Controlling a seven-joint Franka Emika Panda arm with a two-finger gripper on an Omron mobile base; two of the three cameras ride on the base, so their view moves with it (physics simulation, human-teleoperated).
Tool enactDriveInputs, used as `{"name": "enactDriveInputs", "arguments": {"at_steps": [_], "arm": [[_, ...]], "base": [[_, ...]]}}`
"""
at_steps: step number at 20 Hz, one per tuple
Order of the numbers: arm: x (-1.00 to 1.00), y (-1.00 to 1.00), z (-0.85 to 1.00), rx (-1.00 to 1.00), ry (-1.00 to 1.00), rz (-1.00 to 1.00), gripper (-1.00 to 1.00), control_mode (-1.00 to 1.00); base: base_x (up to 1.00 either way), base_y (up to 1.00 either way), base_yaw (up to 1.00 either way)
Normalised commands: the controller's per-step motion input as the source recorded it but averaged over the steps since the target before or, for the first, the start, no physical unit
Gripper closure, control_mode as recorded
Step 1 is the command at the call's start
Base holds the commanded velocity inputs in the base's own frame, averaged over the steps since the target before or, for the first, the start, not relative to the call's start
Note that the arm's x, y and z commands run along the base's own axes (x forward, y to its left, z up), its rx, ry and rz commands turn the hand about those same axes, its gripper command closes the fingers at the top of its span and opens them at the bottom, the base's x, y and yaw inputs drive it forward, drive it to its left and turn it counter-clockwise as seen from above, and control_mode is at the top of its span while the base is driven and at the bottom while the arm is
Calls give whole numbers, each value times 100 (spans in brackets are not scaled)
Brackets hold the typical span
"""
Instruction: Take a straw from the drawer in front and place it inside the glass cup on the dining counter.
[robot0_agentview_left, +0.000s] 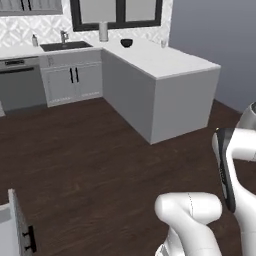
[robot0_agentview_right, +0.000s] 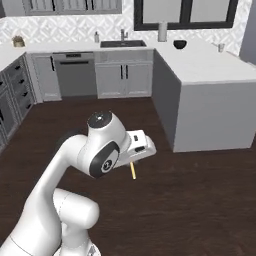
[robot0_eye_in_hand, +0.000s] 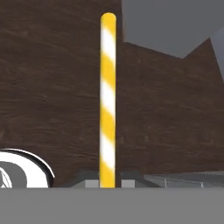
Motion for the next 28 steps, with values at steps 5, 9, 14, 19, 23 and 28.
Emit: {"name": "enactDriveInputs", "arguments": {"at_steps": [5,9,14,19,23,28], "arm": [[0,0,0,0,0,0,100,100],[0,0,0,0,0,0,100,100],[0,0,0,0,0,0,100,100],[0,0,0,0,0,0,100,100],[0,0,0,0,0,0,100,100],[0,0,0,0,0,0,100,100]], "base": [[100,-52,-31],[100,-50,-30],[100,-39,-30],[100,-36,-29],[100,-36,-27],[100,-38,-23]]}}
